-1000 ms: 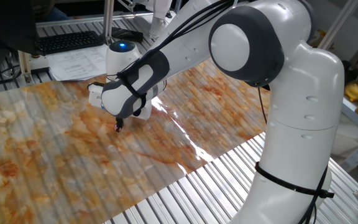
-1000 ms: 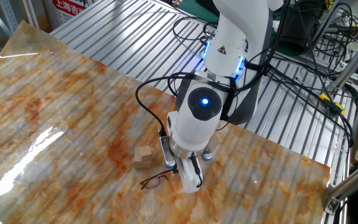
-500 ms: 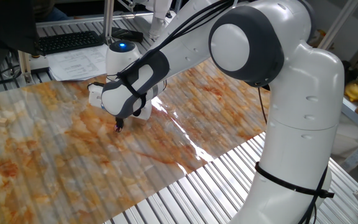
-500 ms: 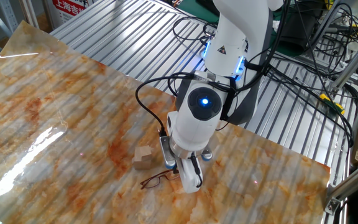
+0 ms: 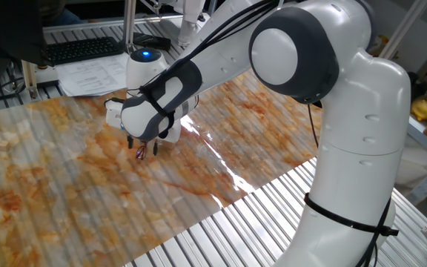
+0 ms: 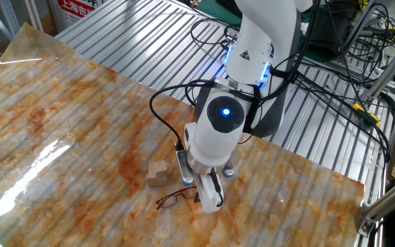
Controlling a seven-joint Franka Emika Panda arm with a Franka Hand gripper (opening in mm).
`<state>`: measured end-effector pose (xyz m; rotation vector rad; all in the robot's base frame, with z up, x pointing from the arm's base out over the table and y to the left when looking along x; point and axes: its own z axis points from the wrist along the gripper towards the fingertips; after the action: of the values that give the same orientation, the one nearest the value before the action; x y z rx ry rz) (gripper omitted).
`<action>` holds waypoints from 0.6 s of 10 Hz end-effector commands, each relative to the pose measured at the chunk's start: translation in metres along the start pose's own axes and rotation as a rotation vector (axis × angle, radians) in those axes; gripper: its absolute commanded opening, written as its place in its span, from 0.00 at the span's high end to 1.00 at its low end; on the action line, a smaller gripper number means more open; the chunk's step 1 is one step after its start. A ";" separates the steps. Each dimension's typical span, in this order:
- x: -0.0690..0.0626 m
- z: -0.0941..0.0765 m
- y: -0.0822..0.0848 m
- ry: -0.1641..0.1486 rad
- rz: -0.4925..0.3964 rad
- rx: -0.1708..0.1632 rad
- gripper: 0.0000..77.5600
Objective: Unfold the leg of the glasses (with one hand)
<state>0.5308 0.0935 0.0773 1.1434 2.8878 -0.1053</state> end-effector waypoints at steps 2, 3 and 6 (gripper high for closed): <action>-0.001 -0.001 0.001 -0.001 0.000 -0.003 0.00; -0.001 -0.001 0.001 -0.001 0.000 -0.003 0.00; 0.002 -0.004 0.001 0.003 -0.014 0.000 0.00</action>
<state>0.5304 0.0940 0.0781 1.1396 2.8908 -0.1051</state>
